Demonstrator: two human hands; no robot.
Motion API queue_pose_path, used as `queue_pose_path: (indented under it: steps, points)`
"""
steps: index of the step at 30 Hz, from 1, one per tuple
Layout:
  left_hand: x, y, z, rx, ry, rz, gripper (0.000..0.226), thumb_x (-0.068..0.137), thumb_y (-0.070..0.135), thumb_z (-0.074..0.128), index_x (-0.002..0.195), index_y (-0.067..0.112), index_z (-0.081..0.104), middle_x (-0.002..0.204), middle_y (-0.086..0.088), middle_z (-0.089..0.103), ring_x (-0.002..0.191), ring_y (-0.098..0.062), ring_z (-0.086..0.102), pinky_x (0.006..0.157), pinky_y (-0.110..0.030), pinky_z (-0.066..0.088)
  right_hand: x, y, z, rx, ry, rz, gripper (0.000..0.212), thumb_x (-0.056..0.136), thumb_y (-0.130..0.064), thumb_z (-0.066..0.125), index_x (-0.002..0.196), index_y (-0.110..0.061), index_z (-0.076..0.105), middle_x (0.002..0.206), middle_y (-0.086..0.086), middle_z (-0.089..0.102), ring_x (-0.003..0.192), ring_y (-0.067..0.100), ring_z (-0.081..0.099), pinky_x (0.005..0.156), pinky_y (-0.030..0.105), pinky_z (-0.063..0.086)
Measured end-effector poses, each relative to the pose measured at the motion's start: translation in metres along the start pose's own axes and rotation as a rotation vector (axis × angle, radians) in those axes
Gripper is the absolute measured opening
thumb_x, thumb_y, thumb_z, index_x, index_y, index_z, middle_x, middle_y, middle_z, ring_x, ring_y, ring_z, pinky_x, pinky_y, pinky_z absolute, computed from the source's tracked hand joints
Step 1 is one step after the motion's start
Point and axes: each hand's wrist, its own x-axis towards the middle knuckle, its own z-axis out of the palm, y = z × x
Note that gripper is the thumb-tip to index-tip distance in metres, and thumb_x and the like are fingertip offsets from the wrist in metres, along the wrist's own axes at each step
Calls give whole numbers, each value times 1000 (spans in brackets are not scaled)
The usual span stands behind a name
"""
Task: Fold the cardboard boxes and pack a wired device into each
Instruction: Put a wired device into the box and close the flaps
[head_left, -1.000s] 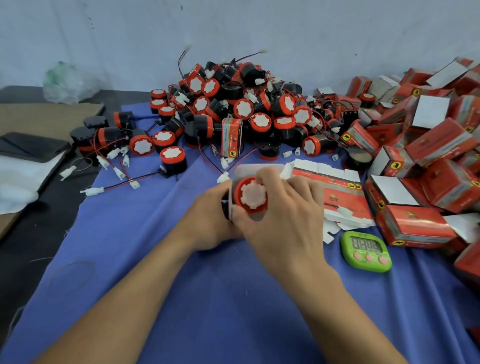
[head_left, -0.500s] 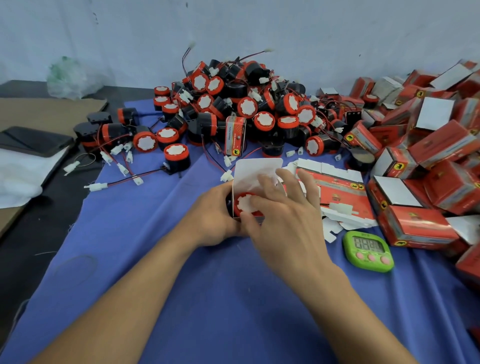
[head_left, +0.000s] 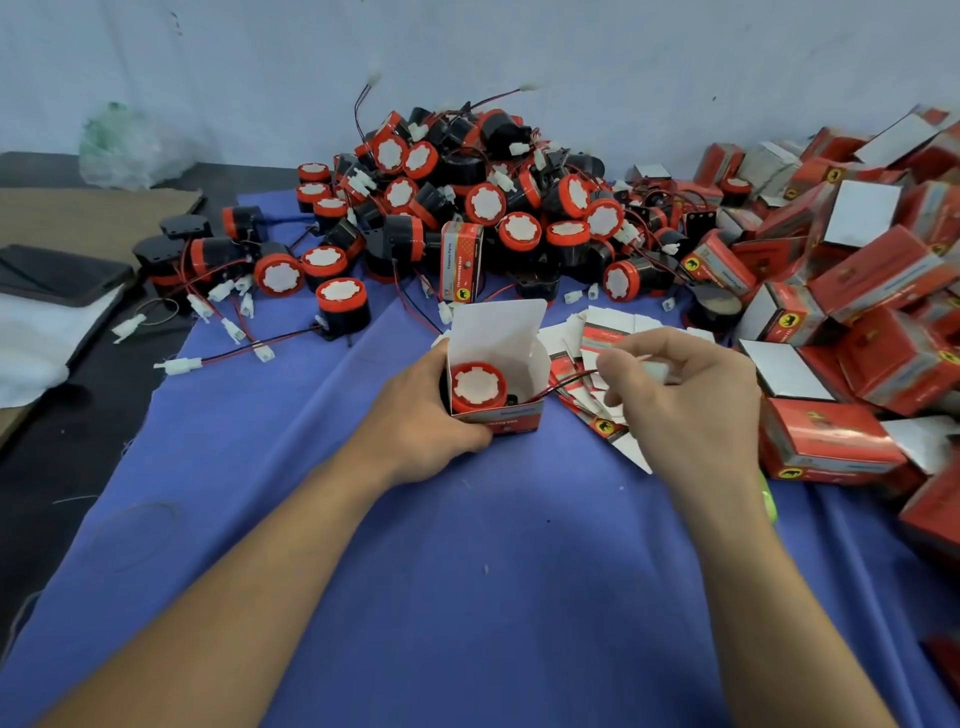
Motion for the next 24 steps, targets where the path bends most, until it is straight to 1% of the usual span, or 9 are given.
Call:
queue_pose_path:
  steps: [4,7,10,12,14,16,20,22,24]
  points:
    - [-1,0,0,7,8,2,66,59,34,76,121,46,57,104,22,72,96,-2,66,83,-32,58,-3,-11,12,394,-88,-44,21,94,-17,57,83,-7,71,70,14,69,54,24,60,53,33,48]
    - [-2,1,0,20,-6,15,67,60,35,76,124,44,57,107,20,72,99,-3,66,85,-30,57,-2,-21,17,426,-143,-47,26,101,-15,46,94,-6,69,74,16,69,57,23,58,54,31,46]
    - [-2,0,-1,18,-30,28,66,60,33,76,123,44,59,107,22,72,98,2,66,81,-22,53,5,-29,19,188,-248,-24,14,101,-11,46,94,-18,56,69,8,71,51,15,51,48,27,39]
    - [-2,-1,-2,15,-53,33,67,61,29,78,123,44,59,107,23,71,97,4,65,80,-20,51,11,-32,20,-65,-296,-35,11,102,-19,50,92,-24,50,68,4,71,51,12,54,46,24,38]
    - [-2,-1,-2,12,-75,37,67,62,26,80,123,44,59,107,23,71,96,4,66,80,-21,52,16,-36,21,-269,-329,-89,11,99,-27,59,89,-27,54,67,1,69,58,12,59,50,28,42]
    - [-2,-1,-2,22,-93,41,67,64,23,82,122,47,58,105,25,71,95,4,66,80,-19,53,21,-41,21,-397,-355,-147,10,95,-25,68,87,-24,61,69,-3,63,64,14,59,53,28,39]
    - [-2,0,-3,38,-118,58,64,67,15,85,112,51,57,103,33,68,94,7,65,70,-5,47,30,-51,24,-759,-439,-231,7,90,-16,70,94,-13,65,90,8,65,84,30,60,66,36,49]
    - [-2,1,-3,25,-124,50,64,65,16,86,114,48,59,103,32,69,95,7,65,72,-8,47,28,-58,27,-910,-499,-334,11,88,-8,65,89,-11,55,88,9,58,77,29,51,62,35,40]
    - [-2,1,-2,11,-129,42,65,60,22,83,117,45,60,104,30,70,95,6,66,76,-13,48,21,-65,32,-1015,-558,-458,25,87,-2,58,79,-15,38,72,5,37,62,22,34,57,33,27]
